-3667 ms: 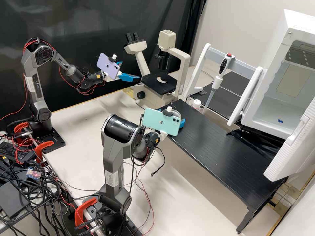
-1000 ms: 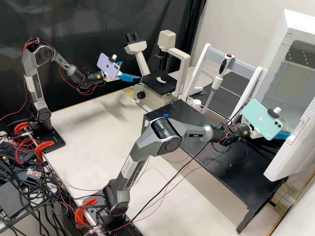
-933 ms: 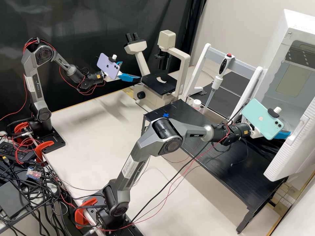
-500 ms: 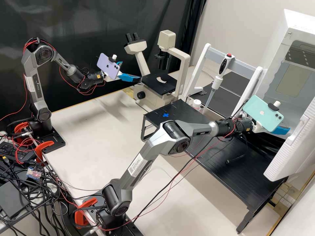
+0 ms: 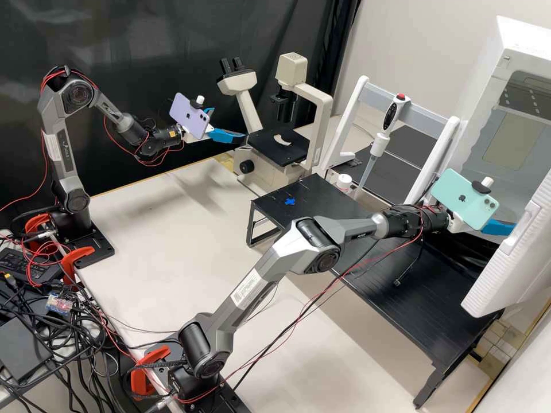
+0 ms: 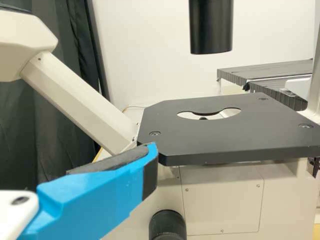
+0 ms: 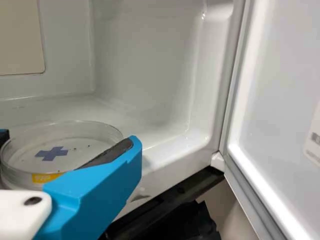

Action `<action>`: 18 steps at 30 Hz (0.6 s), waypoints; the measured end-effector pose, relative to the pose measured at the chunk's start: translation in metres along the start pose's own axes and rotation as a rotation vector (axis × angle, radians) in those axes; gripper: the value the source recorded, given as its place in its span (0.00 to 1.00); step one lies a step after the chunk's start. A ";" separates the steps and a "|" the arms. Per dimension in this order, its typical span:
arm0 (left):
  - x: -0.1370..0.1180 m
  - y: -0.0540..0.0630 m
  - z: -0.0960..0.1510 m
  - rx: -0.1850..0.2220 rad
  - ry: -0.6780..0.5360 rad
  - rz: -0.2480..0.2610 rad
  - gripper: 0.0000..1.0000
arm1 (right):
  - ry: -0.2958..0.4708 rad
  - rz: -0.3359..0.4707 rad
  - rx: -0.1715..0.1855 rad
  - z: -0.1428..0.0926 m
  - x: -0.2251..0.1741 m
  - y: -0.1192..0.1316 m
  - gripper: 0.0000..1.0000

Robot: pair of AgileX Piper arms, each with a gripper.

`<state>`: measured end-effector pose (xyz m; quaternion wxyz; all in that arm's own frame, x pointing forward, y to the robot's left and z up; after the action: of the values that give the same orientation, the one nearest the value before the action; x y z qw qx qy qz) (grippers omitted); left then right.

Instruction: Move the petri dish to the incubator

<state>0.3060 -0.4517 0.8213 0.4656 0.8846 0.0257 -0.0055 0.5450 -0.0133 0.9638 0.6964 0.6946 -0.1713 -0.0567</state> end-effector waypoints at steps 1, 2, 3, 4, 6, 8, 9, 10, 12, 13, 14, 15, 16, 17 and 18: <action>0.000 0.000 0.000 0.000 0.000 0.000 1.00 | 0.000 0.000 0.000 0.000 0.001 -0.001 1.00; 0.000 0.000 0.000 0.000 0.000 0.000 1.00 | -0.004 -0.004 -0.001 0.002 0.002 -0.003 1.00; 0.000 0.000 0.000 0.000 0.000 0.000 1.00 | -0.005 -0.006 -0.001 0.003 0.002 -0.003 1.00; 0.000 0.000 0.000 0.000 0.000 0.000 1.00 | -0.006 -0.007 -0.001 0.004 0.003 -0.004 1.00; 0.000 0.000 0.000 0.000 0.000 0.000 1.00 | -0.006 -0.007 0.013 0.004 0.003 -0.005 1.00; 0.000 0.000 0.000 0.000 0.000 0.000 1.00 | -0.002 -0.006 0.011 0.004 0.003 -0.005 1.00; 0.000 0.000 0.000 0.000 0.000 0.000 1.00 | 0.000 -0.005 0.010 0.004 0.003 -0.005 1.00; 0.000 0.000 0.000 0.000 0.000 0.000 1.00 | 0.001 -0.005 0.010 0.004 0.003 -0.005 1.00; 0.000 0.000 0.000 0.000 0.000 0.000 1.00 | 0.003 -0.006 0.008 0.004 0.003 -0.005 1.00; 0.000 0.000 0.000 0.000 0.000 0.000 1.00 | 0.002 -0.009 0.008 0.005 0.003 -0.007 1.00; 0.000 0.000 0.000 0.000 0.000 0.000 1.00 | 0.005 -0.013 0.003 0.006 0.001 -0.008 1.00; 0.000 0.000 0.000 0.000 0.000 0.000 1.00 | 0.004 -0.012 0.003 0.007 0.001 -0.009 1.00; 0.000 0.000 0.000 0.000 0.000 0.000 1.00 | 0.006 -0.007 0.003 0.007 -0.001 -0.008 1.00; 0.000 0.000 0.000 0.000 0.000 0.000 1.00 | 0.009 0.000 -0.010 0.008 -0.004 -0.008 1.00; 0.000 0.000 0.000 0.000 0.000 0.000 1.00 | 0.009 0.002 0.005 0.008 -0.008 -0.007 1.00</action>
<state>0.3060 -0.4517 0.8213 0.4656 0.8846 0.0257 -0.0055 0.5363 -0.0185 0.9552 0.6955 0.6964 -0.1691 -0.0524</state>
